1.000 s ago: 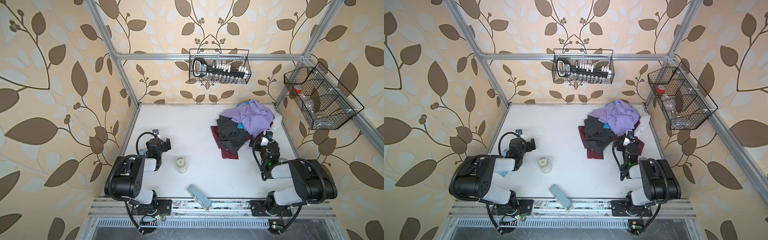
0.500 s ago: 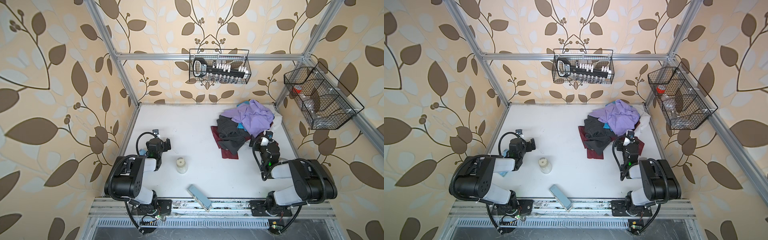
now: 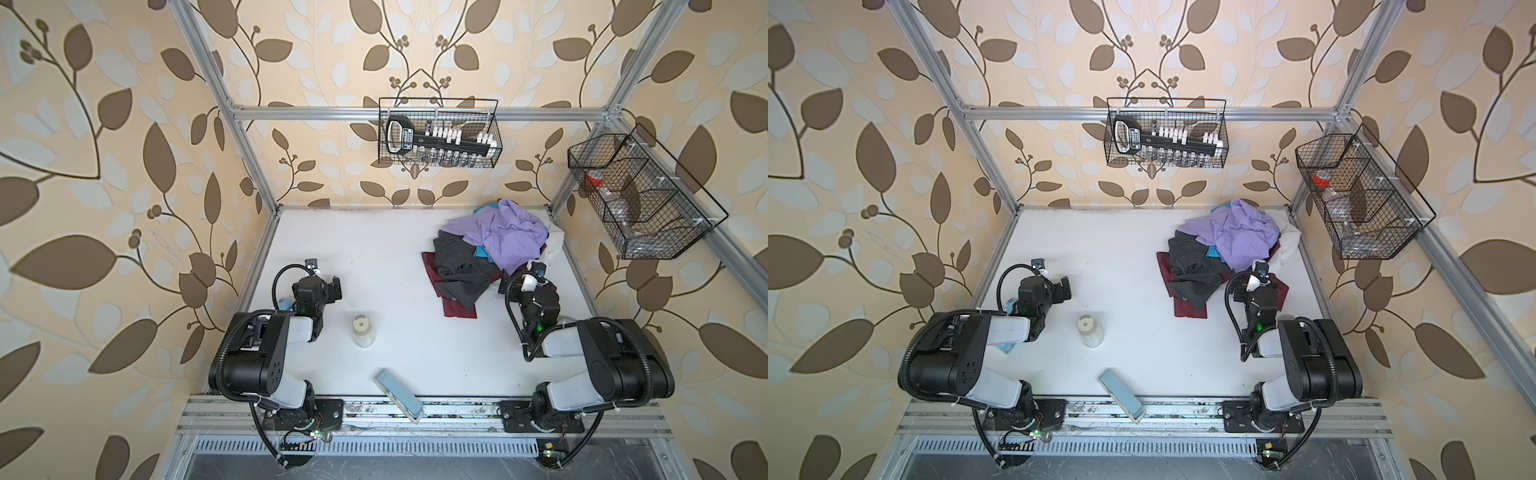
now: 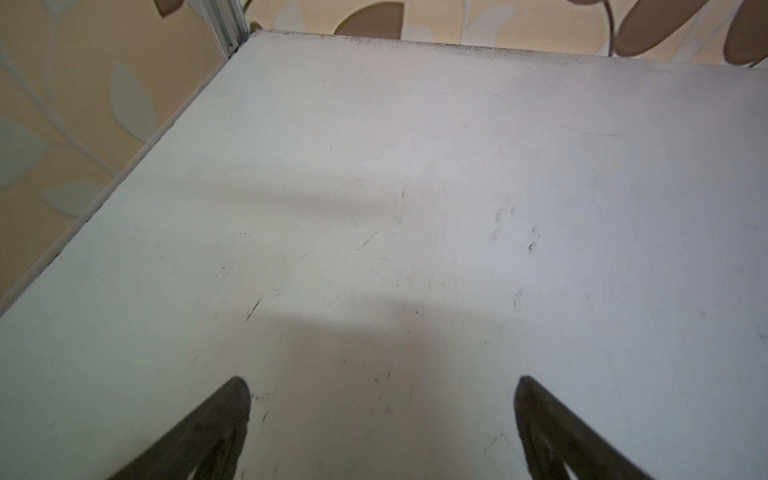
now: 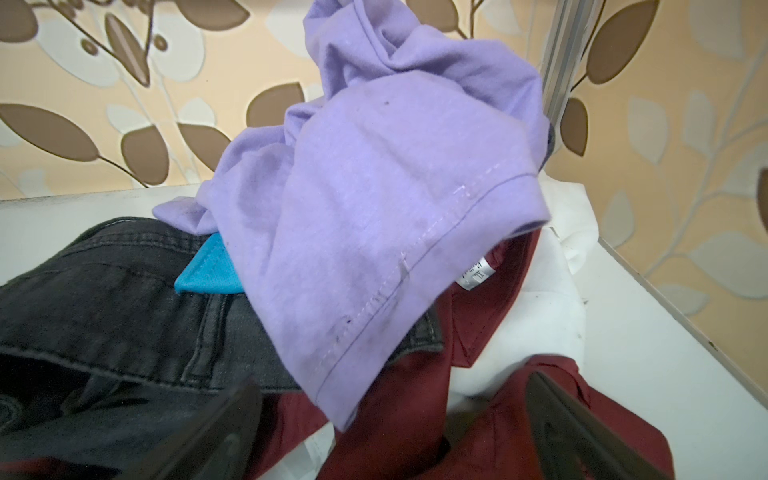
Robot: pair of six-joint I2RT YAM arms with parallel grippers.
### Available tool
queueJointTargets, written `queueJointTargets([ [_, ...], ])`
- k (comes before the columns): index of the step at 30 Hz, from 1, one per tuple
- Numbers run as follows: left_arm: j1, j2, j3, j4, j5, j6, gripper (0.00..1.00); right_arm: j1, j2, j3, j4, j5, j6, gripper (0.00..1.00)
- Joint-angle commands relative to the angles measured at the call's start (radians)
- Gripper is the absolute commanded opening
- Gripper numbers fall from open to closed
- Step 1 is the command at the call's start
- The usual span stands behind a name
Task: Pick out a specific cloth from the pile
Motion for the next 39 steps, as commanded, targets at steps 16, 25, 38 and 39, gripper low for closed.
queueJointTargets([
  [16,-0.003,-0.005,0.018,0.017,-0.010,-0.016,0.99,-0.005,0.004,0.002,0.011,-0.010,0.008,1.00],
  [25,-0.003,-0.135,0.106,-0.227,-0.070,-0.042,0.98,0.036,-0.147,0.076,-0.250,0.069,-0.002,1.00],
  [38,-0.081,-0.465,0.293,-0.601,0.341,-0.127,0.99,0.144,-0.622,0.224,-0.805,0.043,0.141,1.00],
  [39,-0.097,-0.472,0.309,-0.622,0.391,-0.117,0.99,0.161,-0.626,0.251,-0.837,0.021,0.136,1.00],
])
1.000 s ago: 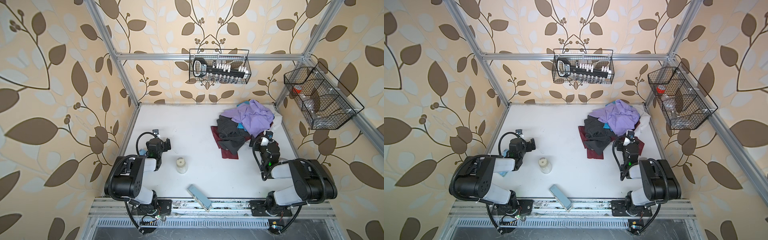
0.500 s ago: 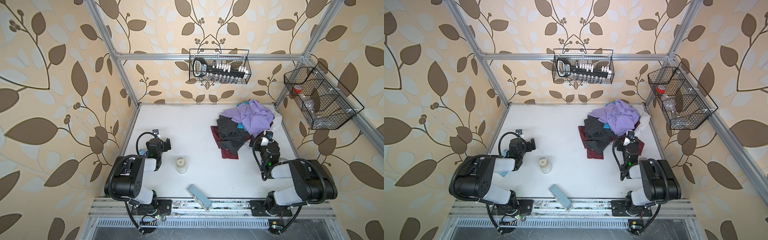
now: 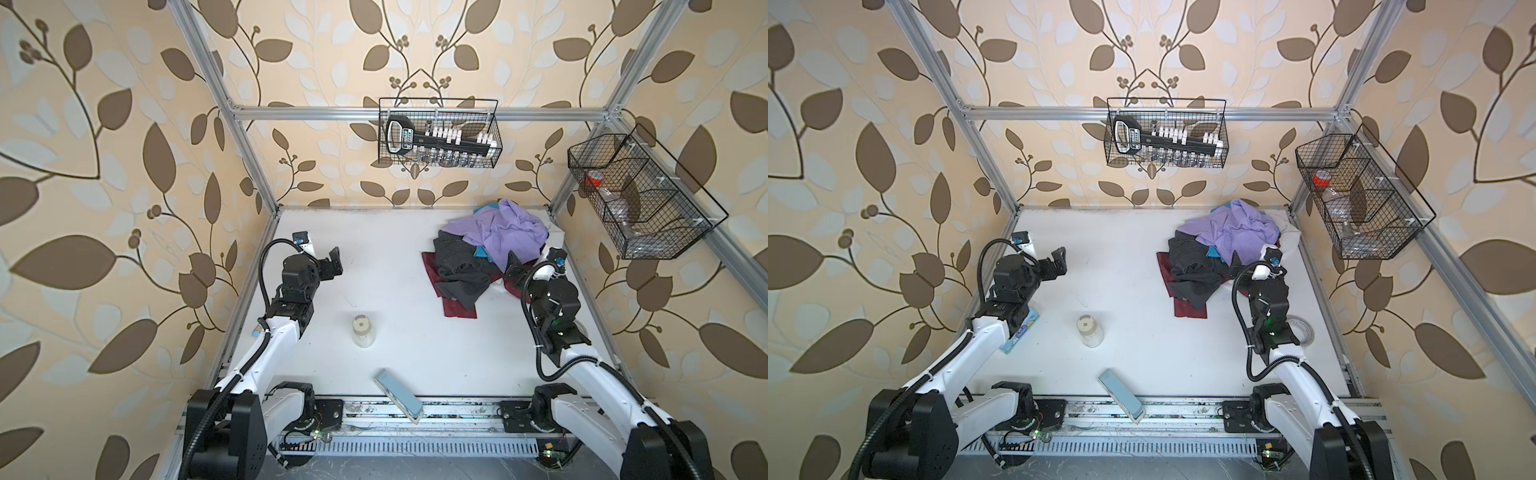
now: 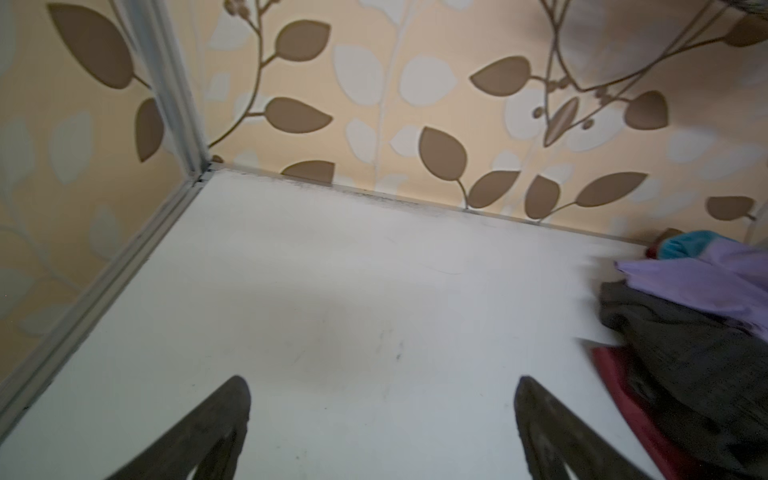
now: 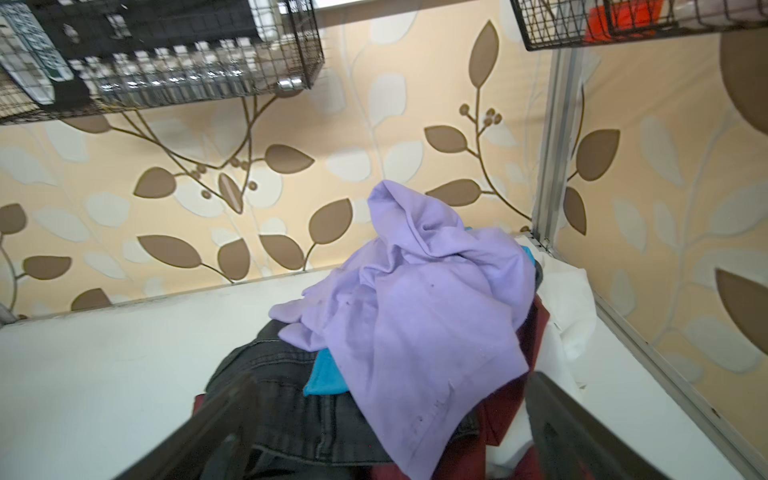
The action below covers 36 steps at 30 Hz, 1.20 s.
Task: Pick out a specific cloth from the pile
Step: 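Reach the right gripper down onto the dark grey jeans while the left arm lifts forward, then close the right gripper on the waistband of the dark grey jeans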
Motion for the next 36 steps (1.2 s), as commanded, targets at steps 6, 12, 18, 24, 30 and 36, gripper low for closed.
queueJointTargets([
  [6,-0.187,-0.033,0.150,-0.306,0.409,0.087,0.99,0.129,0.138,0.342,-0.467,-0.237,0.009,1.00],
  [12,-0.227,-0.071,0.100,-0.284,0.619,0.058,0.99,0.258,0.381,0.540,-0.598,-0.262,-0.014,1.00],
  [18,-0.250,-0.111,0.061,-0.303,0.606,0.085,0.99,0.297,0.619,0.688,-0.734,-0.183,-0.014,1.00],
  [24,-0.272,-0.106,0.081,-0.338,0.610,0.100,0.99,0.300,0.773,0.751,-0.742,-0.074,-0.002,1.00],
  [30,-0.284,-0.116,0.077,-0.352,0.600,0.111,0.99,0.300,0.913,0.836,-0.755,-0.032,0.010,1.00],
  [36,-0.297,-0.142,0.068,-0.348,0.596,0.118,0.99,0.299,1.042,0.914,-0.764,0.021,-0.004,1.00],
])
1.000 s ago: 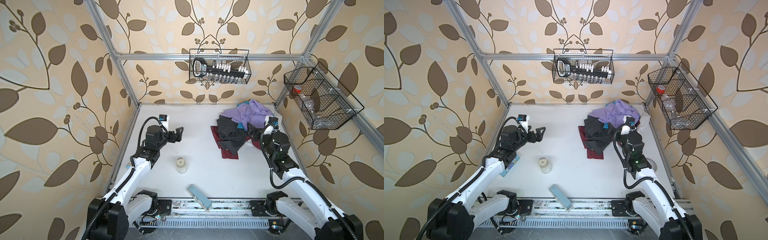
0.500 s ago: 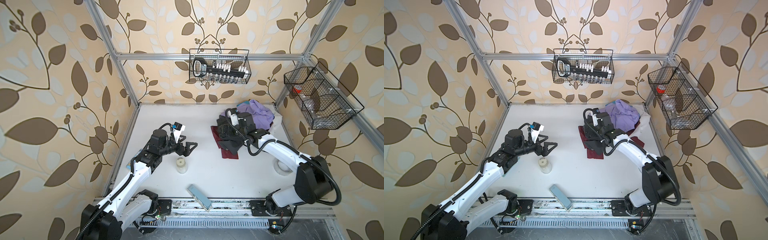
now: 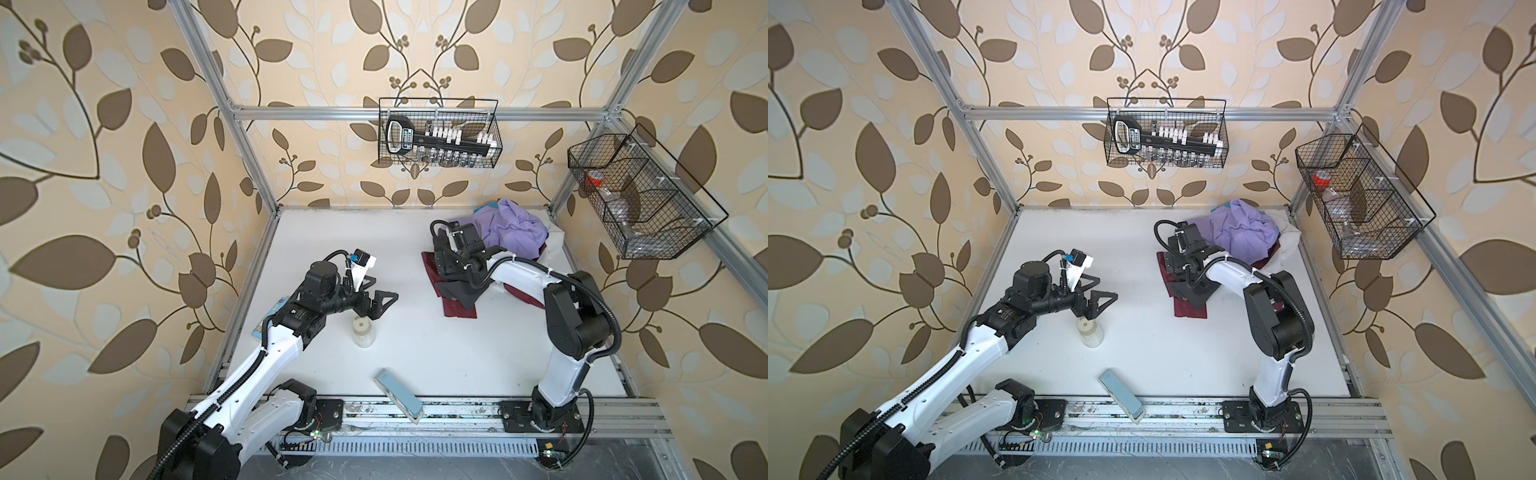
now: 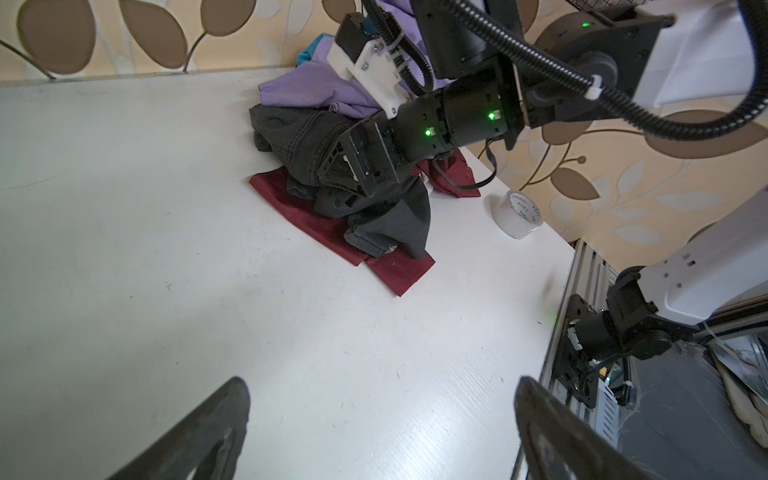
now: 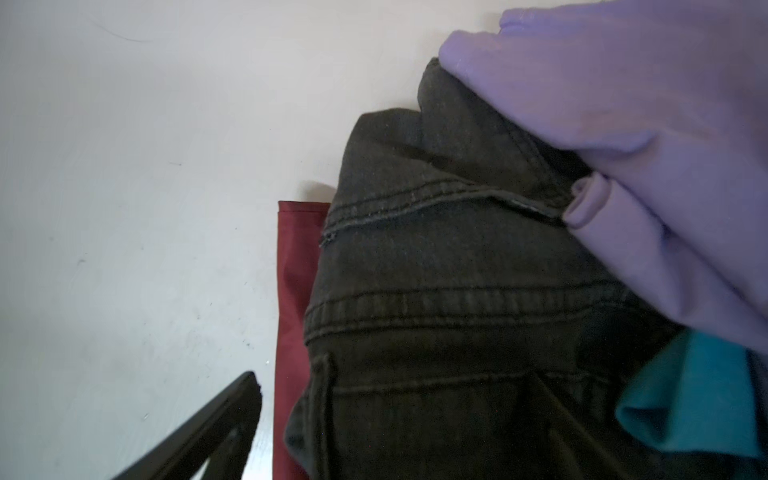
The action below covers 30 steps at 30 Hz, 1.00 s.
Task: Pick out a specific cloth from the pile
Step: 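Close the right gripper on the waistband of the dark grey jeans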
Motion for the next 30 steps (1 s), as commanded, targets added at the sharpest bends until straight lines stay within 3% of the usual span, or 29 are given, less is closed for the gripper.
queueJointTargets([
  [1,-0.014,-0.034,-0.001,0.009,0.027,0.029,0.99,0.003,0.087,0.060,-0.040,0.066,-0.009,1.00],
  [6,-0.021,-0.042,-0.003,0.007,0.018,0.030,0.99,-0.005,0.154,0.088,-0.047,0.104,-0.002,1.00],
  [8,-0.025,-0.043,-0.003,0.004,0.015,0.032,0.99,-0.005,0.162,0.084,-0.041,0.120,0.000,0.92],
  [12,-0.031,-0.051,-0.003,0.000,0.003,0.034,0.99,-0.007,0.153,0.065,-0.029,0.157,0.002,0.56],
  [17,-0.039,-0.065,-0.007,-0.002,-0.008,0.036,0.99,-0.011,0.095,0.041,-0.014,0.213,-0.003,0.00],
  [30,-0.058,-0.087,-0.013,-0.002,-0.019,0.041,0.99,-0.031,-0.188,0.066,0.005,0.328,-0.086,0.00],
])
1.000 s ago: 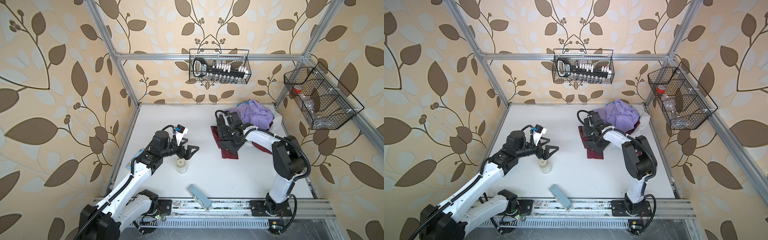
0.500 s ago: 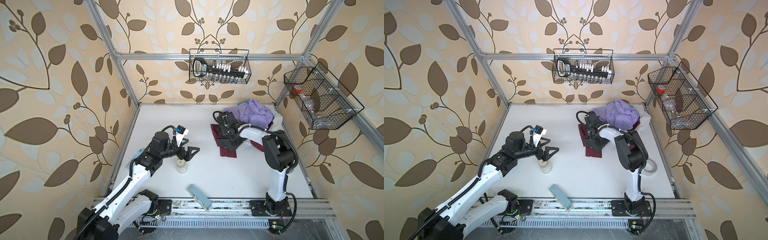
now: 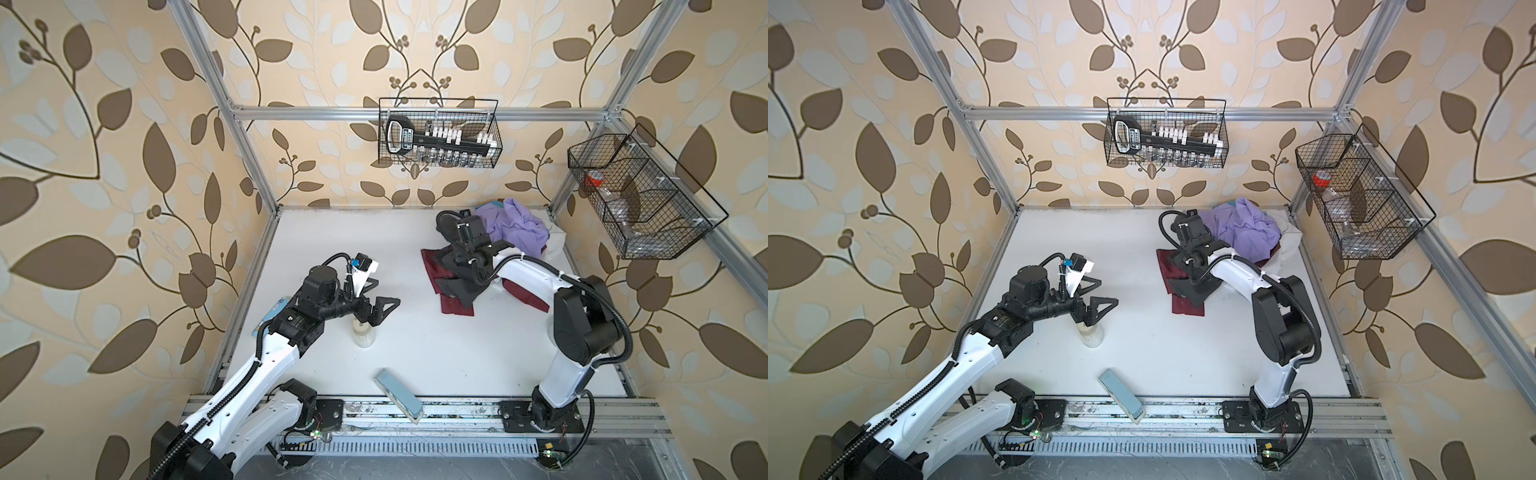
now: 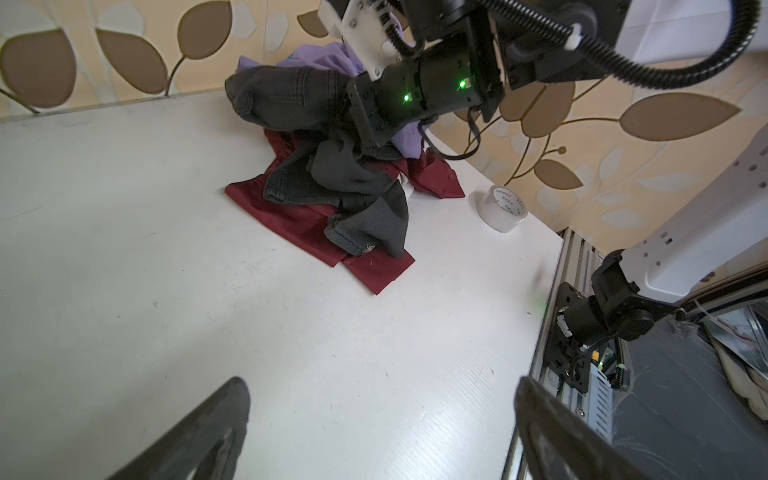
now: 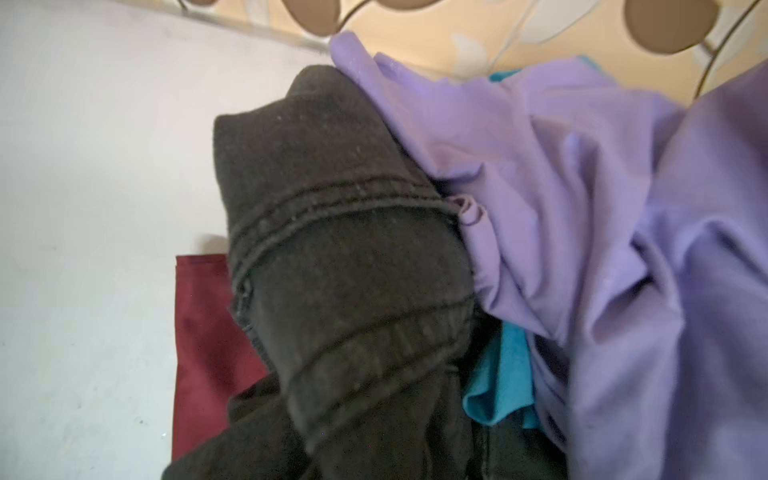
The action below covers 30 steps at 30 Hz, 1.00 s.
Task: Pick out a specific cloth from the pile
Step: 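Close the right gripper on the waistband of the dark grey jeans, then lift the dark grey jeans high out of the pile with the right gripper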
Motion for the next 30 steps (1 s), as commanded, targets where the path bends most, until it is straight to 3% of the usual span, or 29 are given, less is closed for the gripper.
queueJointTargets([
  [1,-0.014,-0.024,-0.006,0.014,-0.007,0.017,0.99,-0.013,-0.082,0.046,0.024,0.066,-0.041,0.00],
  [14,-0.047,-0.063,-0.009,0.003,-0.034,0.023,0.99,-0.027,-0.239,0.188,0.023,0.114,-0.158,0.00],
  [30,-0.071,-0.086,-0.014,-0.011,-0.077,0.034,0.99,-0.028,-0.273,0.427,0.025,0.122,-0.255,0.00],
])
